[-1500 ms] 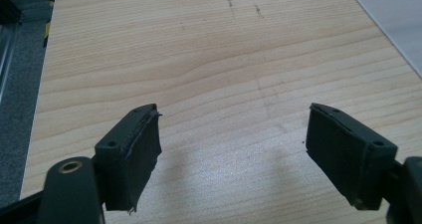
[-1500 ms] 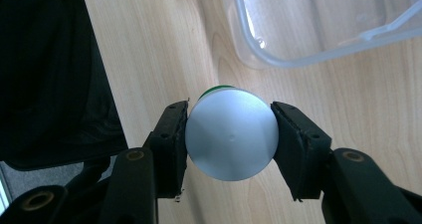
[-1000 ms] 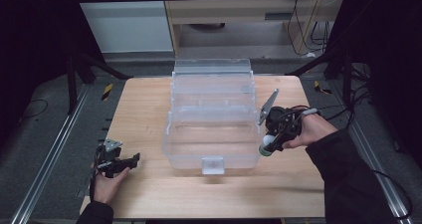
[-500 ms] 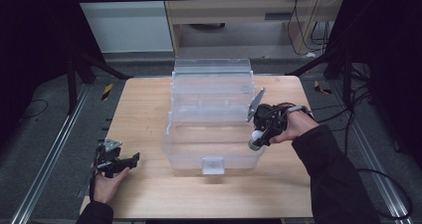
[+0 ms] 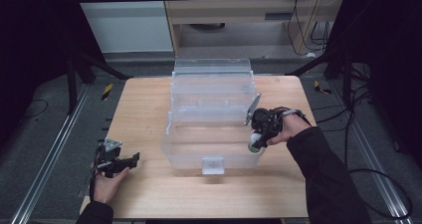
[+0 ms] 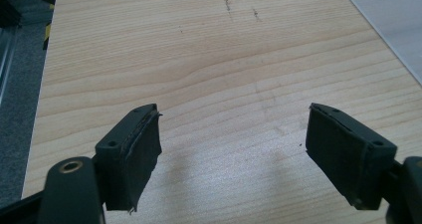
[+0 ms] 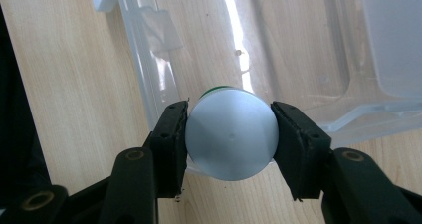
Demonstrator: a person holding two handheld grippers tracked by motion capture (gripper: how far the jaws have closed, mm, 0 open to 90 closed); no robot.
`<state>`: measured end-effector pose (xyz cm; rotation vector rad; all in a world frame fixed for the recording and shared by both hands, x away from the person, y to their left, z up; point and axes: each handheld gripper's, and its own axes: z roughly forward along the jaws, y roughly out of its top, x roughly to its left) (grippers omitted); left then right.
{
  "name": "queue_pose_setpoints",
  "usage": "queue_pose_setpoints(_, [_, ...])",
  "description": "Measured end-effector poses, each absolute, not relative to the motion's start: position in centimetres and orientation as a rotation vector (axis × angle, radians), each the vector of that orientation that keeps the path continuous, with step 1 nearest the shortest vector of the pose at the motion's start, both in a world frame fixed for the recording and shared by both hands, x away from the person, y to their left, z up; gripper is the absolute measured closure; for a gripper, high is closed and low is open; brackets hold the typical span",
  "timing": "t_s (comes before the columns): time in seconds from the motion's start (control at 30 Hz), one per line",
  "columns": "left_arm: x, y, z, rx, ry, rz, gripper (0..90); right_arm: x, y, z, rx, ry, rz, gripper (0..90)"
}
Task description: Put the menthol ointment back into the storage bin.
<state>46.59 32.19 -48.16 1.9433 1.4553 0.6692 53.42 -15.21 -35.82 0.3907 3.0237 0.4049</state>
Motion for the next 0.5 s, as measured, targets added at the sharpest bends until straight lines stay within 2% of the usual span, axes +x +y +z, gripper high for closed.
queue_pose_setpoints(0.5, [46.6,32.2,-48.1,1.942,1.453,0.668,21.2,53.8,-15.0,-38.0,0.366,3.046,0.357,50.4])
